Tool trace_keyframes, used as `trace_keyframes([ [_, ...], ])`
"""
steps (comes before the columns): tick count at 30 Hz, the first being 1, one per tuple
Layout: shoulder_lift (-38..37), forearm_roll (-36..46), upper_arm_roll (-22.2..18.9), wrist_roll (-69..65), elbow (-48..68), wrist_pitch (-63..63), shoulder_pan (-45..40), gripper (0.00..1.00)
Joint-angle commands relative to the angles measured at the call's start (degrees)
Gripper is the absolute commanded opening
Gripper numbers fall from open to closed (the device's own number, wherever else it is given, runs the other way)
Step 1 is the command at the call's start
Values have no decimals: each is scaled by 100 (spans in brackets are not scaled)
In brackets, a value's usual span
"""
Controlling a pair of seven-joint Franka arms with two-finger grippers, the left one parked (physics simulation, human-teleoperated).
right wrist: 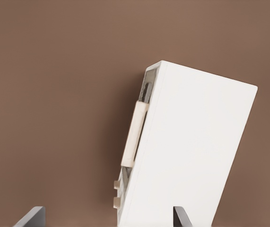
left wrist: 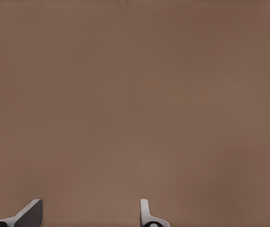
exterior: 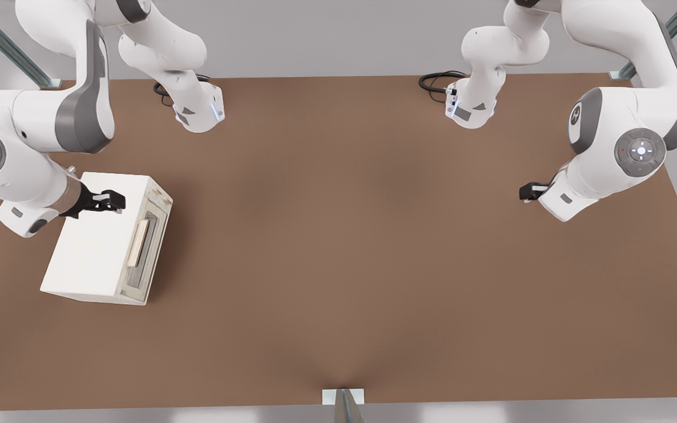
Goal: Keep left arm still and open the oven door with right arm
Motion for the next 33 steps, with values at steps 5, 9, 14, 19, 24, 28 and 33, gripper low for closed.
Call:
trace_keyframes([
  [5, 864, -382, -53, -689, 6, 43, -52, 35],
  [9, 777, -725, -62, -663, -995, 702, -149, 21],
  [14, 592, -1384, -53, 23, -2129, 1616, -105, 21],
  [19, 522, -1445, 0, 251, -2358, 1748, 0, 21],
  [24, 469, -1630, 0, 603, -2446, 1695, 229, 21],
  [28, 469, -1780, -9, 858, -2639, 1739, 299, 21],
  [33, 548, -1929, -44, 946, -2718, 1862, 299, 21],
])
